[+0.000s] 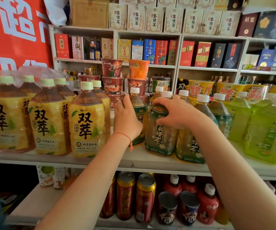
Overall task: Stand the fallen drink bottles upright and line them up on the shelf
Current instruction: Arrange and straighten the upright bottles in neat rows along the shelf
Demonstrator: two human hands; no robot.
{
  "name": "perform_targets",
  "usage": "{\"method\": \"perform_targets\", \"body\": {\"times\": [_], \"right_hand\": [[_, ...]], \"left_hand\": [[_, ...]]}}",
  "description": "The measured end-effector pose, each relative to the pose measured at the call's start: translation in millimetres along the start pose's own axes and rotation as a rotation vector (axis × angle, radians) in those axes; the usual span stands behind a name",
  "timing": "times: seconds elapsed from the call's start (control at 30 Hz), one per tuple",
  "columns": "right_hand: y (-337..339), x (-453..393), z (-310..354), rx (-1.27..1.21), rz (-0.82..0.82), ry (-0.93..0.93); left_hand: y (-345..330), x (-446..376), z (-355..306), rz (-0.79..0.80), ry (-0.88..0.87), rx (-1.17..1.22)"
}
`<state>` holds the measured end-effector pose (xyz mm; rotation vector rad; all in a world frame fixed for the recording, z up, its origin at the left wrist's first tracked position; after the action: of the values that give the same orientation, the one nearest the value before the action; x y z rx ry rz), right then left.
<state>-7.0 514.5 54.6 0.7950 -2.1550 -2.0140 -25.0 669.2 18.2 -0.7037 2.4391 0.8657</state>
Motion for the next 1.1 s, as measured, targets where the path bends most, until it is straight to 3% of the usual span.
{"method": "perform_targets", "body": {"times": [0.1, 0.2, 0.33, 0.53, 0.87, 1.0, 1.1], "right_hand": [[-0.7, -2.8, 3.5, -0.086, -0.089, -0.066], [-6.3, -4.1, 10.4, -0.081, -0.203, -0.156], [-0.5, 0.4, 11.5, -0.077, -0.4, -0.189], [12.9, 1.2, 12.0, -0.236, -0.531, -0.047], [20.5, -1.5, 22.0, -0.708, -0.396, 0.205], [9.0, 1.7, 9.2, -0.766, -0.468, 0.001], [-21.0, 4.3, 5.4, -0.875, -0.367, -0.168]], "left_hand": [[-4.3, -6.7, -26.2, -0.013, -0.115, -0.131], [-19.7, -14.5, -18.9, 0.071, -0.08, -0.244], [-8.8, -25.3, -8.8, -0.029, -0.071, -0.03], [0.4, -30.6, -10.0, -0.126, -0.108, 0.174], [6.6, -35.5, -16.9, 0.013, -0.172, 0.503], [2.9, -27.3, 0.4, 0.025, 0.056, 0.855], [1.2, -14.2, 4.9, 0.01, 0.041, 0.922]]}}
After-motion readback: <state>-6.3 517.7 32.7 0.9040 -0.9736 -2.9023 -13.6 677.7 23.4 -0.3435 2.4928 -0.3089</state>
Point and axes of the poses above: each hand's wrist, its own x-axis away from the middle knuckle, its own y-axis out of the back of the hand, z = x × y, the point moved 10 cm from there along -x, towards the middle knuckle, and after that the axes turned 14 degrees about x, right-handed, at the moved point
